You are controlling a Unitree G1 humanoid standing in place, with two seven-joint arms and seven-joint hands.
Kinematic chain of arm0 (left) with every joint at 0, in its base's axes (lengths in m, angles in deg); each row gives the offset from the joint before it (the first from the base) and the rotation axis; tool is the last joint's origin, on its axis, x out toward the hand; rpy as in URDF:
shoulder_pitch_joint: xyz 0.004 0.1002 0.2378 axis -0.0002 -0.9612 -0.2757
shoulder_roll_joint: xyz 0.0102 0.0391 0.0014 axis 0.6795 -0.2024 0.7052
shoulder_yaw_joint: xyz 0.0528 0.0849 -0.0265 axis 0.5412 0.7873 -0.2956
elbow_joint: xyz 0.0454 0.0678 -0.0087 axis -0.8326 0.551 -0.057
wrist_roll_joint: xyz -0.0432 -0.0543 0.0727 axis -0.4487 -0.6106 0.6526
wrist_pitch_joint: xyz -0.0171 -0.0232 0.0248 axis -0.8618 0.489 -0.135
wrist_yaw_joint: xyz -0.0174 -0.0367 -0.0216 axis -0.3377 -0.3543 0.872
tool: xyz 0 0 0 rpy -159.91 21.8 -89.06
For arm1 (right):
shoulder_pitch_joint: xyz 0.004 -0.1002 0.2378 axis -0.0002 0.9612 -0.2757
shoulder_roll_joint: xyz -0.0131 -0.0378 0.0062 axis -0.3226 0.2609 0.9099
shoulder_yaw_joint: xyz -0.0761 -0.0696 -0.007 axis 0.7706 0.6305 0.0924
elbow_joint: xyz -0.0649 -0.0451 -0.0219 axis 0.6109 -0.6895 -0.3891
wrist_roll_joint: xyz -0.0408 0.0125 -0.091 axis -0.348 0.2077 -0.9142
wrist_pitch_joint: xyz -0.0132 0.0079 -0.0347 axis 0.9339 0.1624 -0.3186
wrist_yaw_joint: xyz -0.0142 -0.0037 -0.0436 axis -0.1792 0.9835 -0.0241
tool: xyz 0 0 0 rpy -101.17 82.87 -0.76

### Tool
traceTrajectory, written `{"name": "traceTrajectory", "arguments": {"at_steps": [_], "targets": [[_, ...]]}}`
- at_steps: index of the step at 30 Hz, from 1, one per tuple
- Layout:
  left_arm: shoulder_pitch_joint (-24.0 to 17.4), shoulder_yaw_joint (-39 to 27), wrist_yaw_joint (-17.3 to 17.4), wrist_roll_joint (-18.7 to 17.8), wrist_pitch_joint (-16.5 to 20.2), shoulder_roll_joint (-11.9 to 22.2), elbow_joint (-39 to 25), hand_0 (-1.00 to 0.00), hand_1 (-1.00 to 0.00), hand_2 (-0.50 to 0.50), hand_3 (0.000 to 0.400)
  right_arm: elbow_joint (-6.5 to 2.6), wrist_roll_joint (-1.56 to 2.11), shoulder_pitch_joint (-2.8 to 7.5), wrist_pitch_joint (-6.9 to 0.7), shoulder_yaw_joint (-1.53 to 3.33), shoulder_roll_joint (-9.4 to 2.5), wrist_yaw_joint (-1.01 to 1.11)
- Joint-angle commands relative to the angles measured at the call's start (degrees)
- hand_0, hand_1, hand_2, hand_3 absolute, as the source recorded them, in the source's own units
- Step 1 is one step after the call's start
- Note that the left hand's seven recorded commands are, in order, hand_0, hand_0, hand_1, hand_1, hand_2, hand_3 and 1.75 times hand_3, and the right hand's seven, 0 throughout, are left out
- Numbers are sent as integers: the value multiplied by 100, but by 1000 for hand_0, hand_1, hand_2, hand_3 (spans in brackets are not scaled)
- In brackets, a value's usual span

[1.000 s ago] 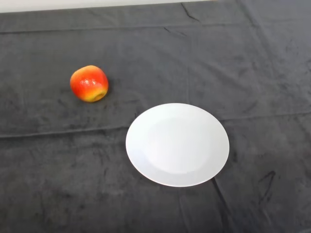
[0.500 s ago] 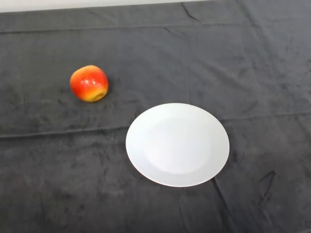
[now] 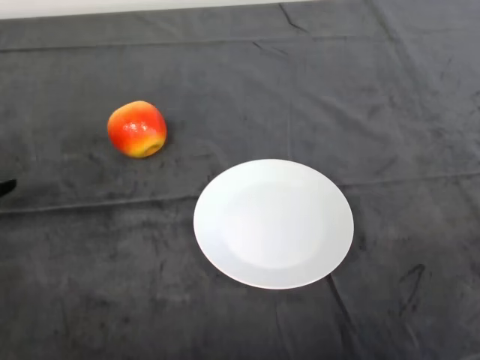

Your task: Move the apple to the plate

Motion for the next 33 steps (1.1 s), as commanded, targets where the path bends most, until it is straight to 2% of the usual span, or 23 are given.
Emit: {"name": "traceTrajectory", "arguments": {"at_steps": [1,10,17,33], "targets": [[-91,186,94,154,141,-90,-391,0,0,0,0,-85,16,106,-27,15,41,-8],[-204,472,158,243,524,-489,-1090,0,0,0,0,-48,18,126,-36,14,41,1],[-242,585,414,208,749,-541,-1435,0,0,0,0,-18,19,143,-43,14,41,9],[20,895,657,339,877,-713,-1216,0,0,0,0,28,18,164,-60,11,41,22]]}}
